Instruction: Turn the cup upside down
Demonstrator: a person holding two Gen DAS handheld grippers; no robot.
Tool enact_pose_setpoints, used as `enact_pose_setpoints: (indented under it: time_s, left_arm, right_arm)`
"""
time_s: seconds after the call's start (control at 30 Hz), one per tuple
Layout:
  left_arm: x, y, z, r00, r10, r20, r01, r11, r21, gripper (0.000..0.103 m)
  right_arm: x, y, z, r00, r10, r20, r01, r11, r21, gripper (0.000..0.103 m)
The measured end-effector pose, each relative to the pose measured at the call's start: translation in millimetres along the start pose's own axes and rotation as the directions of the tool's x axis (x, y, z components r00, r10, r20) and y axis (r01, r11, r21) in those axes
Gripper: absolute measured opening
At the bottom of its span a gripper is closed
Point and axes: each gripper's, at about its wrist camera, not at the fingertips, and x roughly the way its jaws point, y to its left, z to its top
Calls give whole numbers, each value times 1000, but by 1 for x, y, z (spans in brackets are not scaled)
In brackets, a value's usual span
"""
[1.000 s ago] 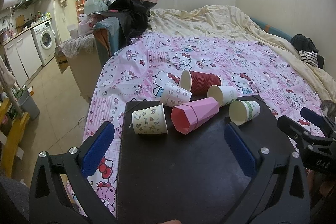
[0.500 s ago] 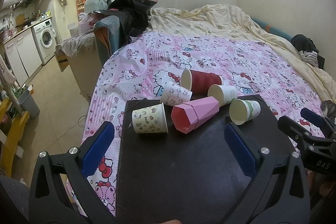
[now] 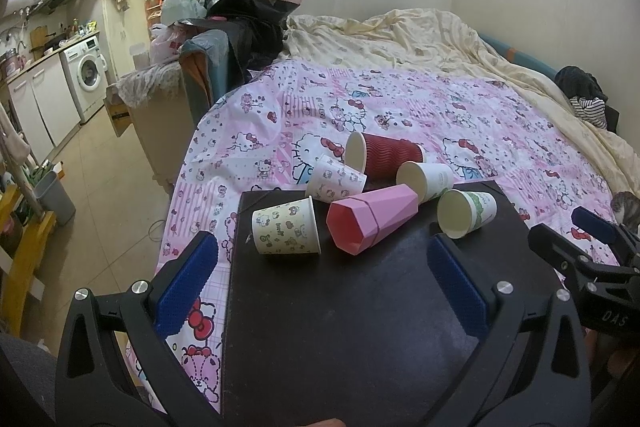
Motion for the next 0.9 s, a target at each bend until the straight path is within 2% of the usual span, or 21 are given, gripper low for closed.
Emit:
enact_pose_setpoints:
  time_s: [0.57,0.67,0.73,0.87,0.9]
  left_arm:
    - [1,5,1,1000,4,-11,-5,1000,-9,103]
    - [2,19,10,999,35,-17,-35,998,-43,103]
    - [7,38,19,997,66,-31,-69,993,-99,103]
    - [21,67,32,981,165,-97,-179,970,-163,103]
    - [25,72,32,979,172,-114,-190,966,-175,103]
  right_arm:
    - [0,0,0,1000,1,-2,-1,1000,0,103]
    - [2,-1,-1,1000,12,-14,-12,1000,16,103]
    - [4,-6,1,999,22,-31,-20,999,40,103]
    - [10,-25,9,997,21,-68,-15,996,89,103]
    - [12,-29,12,997,27,-76,-20,995,98,103]
